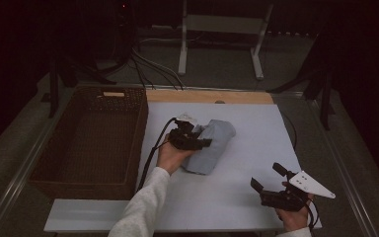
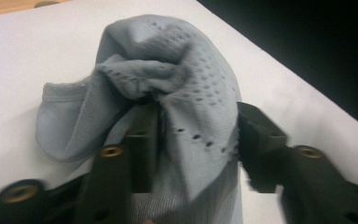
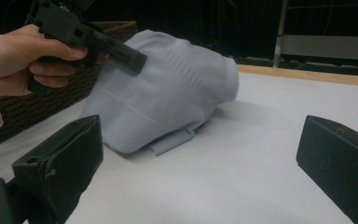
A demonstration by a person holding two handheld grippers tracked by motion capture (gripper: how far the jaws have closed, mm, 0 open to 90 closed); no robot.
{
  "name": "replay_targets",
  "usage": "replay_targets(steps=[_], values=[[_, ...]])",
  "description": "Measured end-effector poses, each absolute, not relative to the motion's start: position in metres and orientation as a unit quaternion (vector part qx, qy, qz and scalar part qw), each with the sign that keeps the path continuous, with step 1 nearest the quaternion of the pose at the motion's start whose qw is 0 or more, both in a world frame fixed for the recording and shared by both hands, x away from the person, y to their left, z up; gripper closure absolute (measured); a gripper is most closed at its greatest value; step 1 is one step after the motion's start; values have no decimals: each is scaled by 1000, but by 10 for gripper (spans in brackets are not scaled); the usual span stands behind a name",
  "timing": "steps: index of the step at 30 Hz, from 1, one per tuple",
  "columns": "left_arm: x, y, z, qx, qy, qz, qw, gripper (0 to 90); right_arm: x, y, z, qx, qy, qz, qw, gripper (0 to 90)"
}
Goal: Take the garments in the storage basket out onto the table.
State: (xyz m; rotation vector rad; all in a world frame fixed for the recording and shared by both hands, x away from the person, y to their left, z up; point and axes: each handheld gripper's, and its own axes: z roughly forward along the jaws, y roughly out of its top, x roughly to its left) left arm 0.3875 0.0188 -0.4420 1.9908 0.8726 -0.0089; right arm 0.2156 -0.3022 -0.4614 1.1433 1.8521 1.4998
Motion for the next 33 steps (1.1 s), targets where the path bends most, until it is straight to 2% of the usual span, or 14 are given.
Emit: replay_targets(steps=[4,6,12,33], values=[[386,19,-439,808,360,7,467,310,216,-302,-461,419,679,550,247,6],[384,18,-438,812,365,24,455,188,216,-302,-461,419,679,550,247,6],[381,16,-437,820,358,39,445,13,216,-302,-461,419,679,550,247,6],[372,29,-425,802,359,58,473,0,216,-302,-462,419,677,552,247,6]])
